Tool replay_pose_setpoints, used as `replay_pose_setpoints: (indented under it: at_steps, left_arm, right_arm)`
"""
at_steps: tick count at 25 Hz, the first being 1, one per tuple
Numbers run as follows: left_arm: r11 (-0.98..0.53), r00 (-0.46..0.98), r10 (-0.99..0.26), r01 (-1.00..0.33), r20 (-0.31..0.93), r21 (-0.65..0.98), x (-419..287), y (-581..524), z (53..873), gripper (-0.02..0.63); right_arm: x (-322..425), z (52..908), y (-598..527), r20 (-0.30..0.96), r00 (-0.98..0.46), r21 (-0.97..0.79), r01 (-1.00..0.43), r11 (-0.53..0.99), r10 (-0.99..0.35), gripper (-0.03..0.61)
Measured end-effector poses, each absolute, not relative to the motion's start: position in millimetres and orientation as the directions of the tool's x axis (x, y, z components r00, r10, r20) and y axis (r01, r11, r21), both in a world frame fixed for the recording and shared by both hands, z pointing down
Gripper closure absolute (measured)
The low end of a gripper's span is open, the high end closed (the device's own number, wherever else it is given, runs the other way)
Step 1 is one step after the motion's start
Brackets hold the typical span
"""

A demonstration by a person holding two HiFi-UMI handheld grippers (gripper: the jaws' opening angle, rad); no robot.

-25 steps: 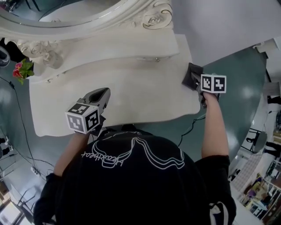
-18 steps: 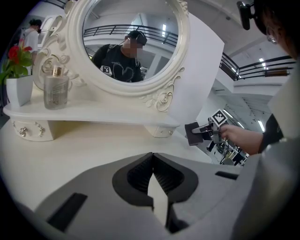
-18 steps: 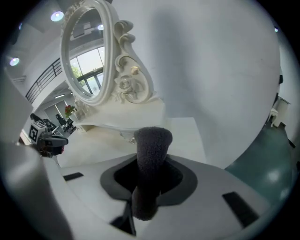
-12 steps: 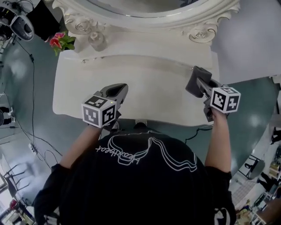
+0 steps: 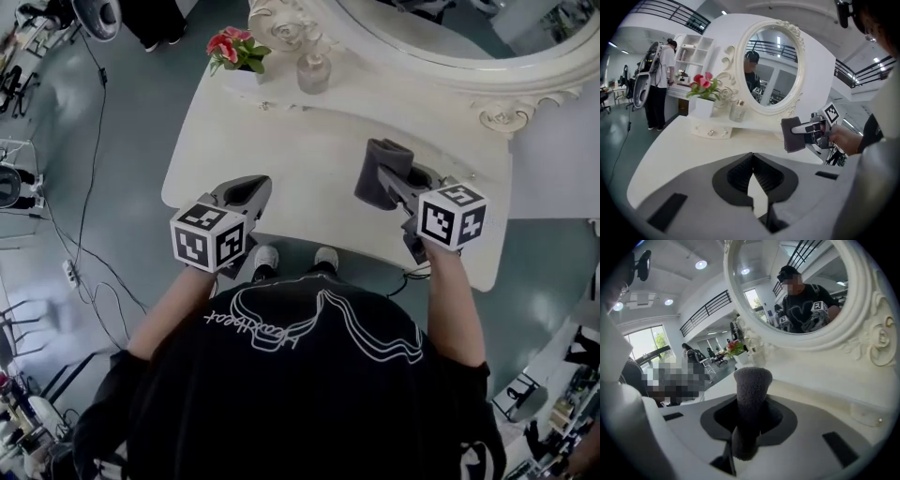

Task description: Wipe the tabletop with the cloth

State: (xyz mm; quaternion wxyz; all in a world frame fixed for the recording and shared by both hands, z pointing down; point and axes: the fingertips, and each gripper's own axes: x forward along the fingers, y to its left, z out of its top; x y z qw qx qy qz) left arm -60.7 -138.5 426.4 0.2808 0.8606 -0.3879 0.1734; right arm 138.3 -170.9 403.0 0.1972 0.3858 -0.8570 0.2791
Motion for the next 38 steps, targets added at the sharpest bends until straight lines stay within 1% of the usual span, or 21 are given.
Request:
replay_pose_setpoints:
  at_steps: [4, 12, 19, 25, 30, 35, 38]
  left_arm:
    - [-0.484, 0.592, -0.613, -0.805, 0.523, 0.344, -120.0, -131.7, 428.3, 0.611]
    - [-0.377, 0.497, -0.683, -0.867, 0.535, 0.325, -221.3, -111.1, 433.6, 0.611]
    - [-0.299, 0.444, -0.709, -0.893, 0.548, 0.337, -290.8, -99.1, 447.7, 0.611]
    - [-0.280, 0.428, -0.711, -0.900, 0.557, 0.334, -326.2, -95.3, 456.7, 0.611]
    - [-0.271, 0.429, -0.706, -0.899, 0.563, 0.345, -340.1, -92.6, 463.8, 0.611]
    - [-0.272, 0.433, -0.692, -0.898, 0.578, 0.347, -349.0, -91.6, 473.2, 0.611]
    - [-0.272, 0.439, -0.690, -0.894, 0.575, 0.356, -349.4, -93.1, 476.1, 0.611]
  right_arm:
    - [47.2, 409.8, -172.1, 0.544, -0.698, -0.348, -0.693, 0.631, -0.466, 0.489]
    - [-115.5, 423.1, -167.7, 0.523, -0.805, -0.417, -0.528, 0.740, -0.280, 0.489]
    - [-215.3, 447.2, -163.3, 0.507, -0.841, -0.498, -0.464, 0.732, -0.188, 0.489]
    - [-269.3, 476.2, -163.8, 0.510, -0.844, -0.539, -0.462, 0.704, -0.163, 0.488]
    - [-300.3, 499.9, -166.1, 0.517, -0.840, -0.600, -0.492, 0.631, -0.164, 0.488]
    - [-316.6, 523.1, -174.7, 0.576, -0.796, -0.573, -0.555, 0.603, -0.186, 0.488]
    - [-319.9, 533.3, -180.1, 0.609, -0.768, -0.535, -0.582, 0.612, -0.199, 0.488]
